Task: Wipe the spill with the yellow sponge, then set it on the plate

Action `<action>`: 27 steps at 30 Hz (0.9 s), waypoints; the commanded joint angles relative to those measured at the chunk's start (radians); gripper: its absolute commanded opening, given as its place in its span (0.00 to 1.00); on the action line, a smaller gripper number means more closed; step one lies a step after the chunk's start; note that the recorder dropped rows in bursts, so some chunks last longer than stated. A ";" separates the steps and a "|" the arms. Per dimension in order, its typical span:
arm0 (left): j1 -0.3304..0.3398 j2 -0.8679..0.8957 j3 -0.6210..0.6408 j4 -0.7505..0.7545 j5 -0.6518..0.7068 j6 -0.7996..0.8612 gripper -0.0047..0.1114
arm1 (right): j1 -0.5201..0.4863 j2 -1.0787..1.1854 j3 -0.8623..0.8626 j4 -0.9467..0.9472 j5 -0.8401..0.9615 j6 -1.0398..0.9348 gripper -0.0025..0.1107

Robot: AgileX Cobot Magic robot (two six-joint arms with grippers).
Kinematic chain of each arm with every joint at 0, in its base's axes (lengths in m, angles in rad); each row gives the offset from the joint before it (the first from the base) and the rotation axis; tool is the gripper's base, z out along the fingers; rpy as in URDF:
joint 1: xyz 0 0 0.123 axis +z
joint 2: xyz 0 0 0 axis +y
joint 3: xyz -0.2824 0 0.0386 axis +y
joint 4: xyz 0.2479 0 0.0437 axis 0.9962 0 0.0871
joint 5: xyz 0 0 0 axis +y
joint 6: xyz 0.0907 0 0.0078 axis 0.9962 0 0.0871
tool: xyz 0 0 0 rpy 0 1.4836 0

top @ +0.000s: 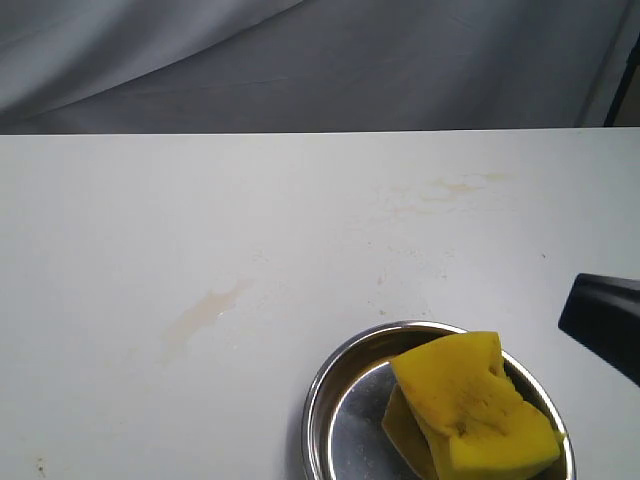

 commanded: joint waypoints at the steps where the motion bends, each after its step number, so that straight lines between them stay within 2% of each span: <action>1: -0.006 -0.003 0.004 0.001 -0.004 -0.004 0.04 | 0.046 -0.004 -0.005 0.007 -0.052 -0.031 0.02; 27: -0.006 -0.003 0.004 0.001 -0.004 -0.004 0.04 | 0.054 -0.004 -0.005 0.127 -0.077 -0.068 0.02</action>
